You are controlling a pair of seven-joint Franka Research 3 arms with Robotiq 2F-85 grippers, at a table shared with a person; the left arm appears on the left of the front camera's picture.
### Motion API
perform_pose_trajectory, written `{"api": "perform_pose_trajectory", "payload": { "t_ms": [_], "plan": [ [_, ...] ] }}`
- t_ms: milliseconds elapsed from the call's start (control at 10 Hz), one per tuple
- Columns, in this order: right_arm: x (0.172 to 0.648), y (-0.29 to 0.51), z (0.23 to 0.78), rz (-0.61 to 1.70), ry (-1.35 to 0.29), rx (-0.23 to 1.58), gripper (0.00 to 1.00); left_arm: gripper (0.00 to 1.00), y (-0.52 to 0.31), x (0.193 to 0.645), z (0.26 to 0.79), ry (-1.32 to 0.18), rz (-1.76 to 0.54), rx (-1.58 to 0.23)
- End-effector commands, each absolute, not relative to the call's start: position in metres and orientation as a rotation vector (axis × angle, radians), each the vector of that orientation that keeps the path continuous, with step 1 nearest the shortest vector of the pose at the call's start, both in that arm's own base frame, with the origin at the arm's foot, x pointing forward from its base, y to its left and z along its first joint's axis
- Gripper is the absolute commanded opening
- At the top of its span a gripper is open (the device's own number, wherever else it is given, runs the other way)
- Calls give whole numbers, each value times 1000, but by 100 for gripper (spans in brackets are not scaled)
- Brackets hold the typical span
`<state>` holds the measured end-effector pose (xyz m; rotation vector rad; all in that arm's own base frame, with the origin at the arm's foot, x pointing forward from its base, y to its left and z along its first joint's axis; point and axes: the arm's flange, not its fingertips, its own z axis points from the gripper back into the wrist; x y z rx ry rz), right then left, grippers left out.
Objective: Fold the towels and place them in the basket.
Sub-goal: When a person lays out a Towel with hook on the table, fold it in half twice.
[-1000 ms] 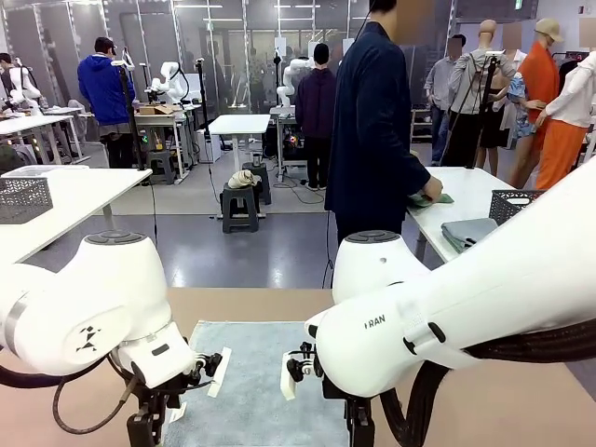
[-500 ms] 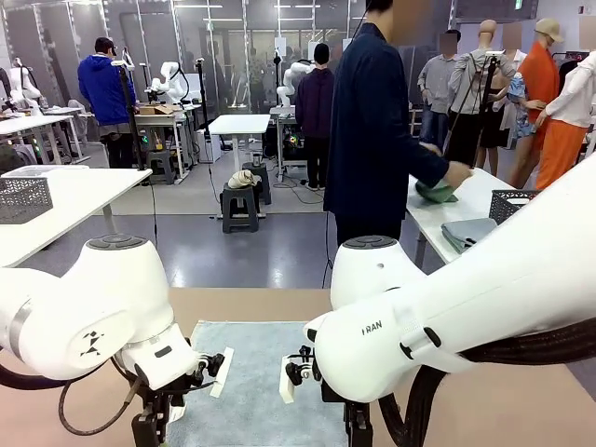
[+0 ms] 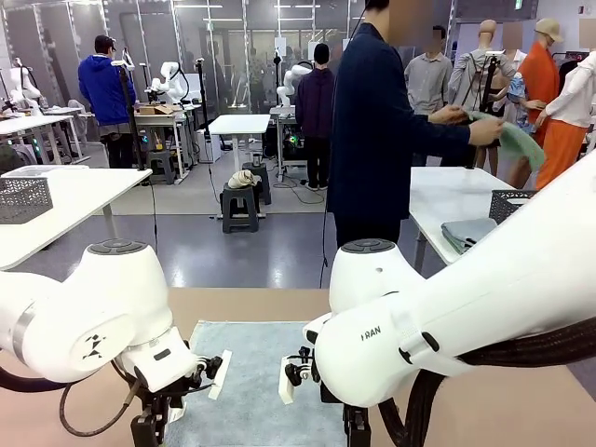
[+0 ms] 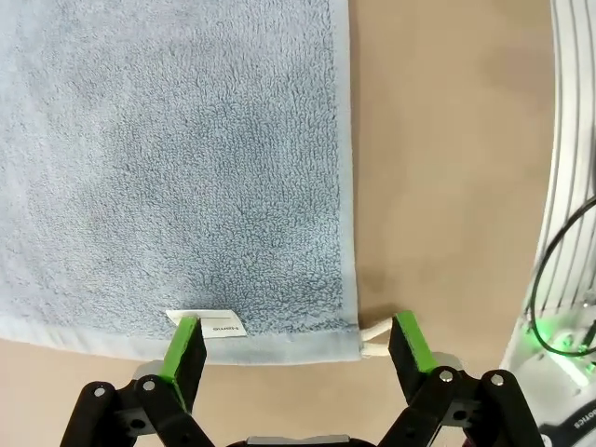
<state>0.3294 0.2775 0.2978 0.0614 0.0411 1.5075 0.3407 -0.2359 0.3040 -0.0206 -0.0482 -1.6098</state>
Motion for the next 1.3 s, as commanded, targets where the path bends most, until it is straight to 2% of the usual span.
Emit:
{"api": "perform_pose_trajectory", "payload": {
  "t_ms": [0, 500, 600, 1100, 1200],
  "plan": [
    [332, 281, 293, 1481, 30, 28, 95, 100, -203, 302, 280, -79, -1625, -11],
    [332, 281, 293, 1484, 14, 21, 95, 100, -204, 300, 276, -86, -1647, 28],
    [333, 281, 293, 1481, 14, 19, 76, 80, -205, 300, 277, -89, -1652, 38],
    [334, 281, 294, 1493, 9, 6, 76, 80, -208, 301, 280, -70, -1651, 32],
    [335, 282, 294, 1487, 11, 8, 56, 61, -209, 302, 281, -67, -1656, 35]
  ]
}}
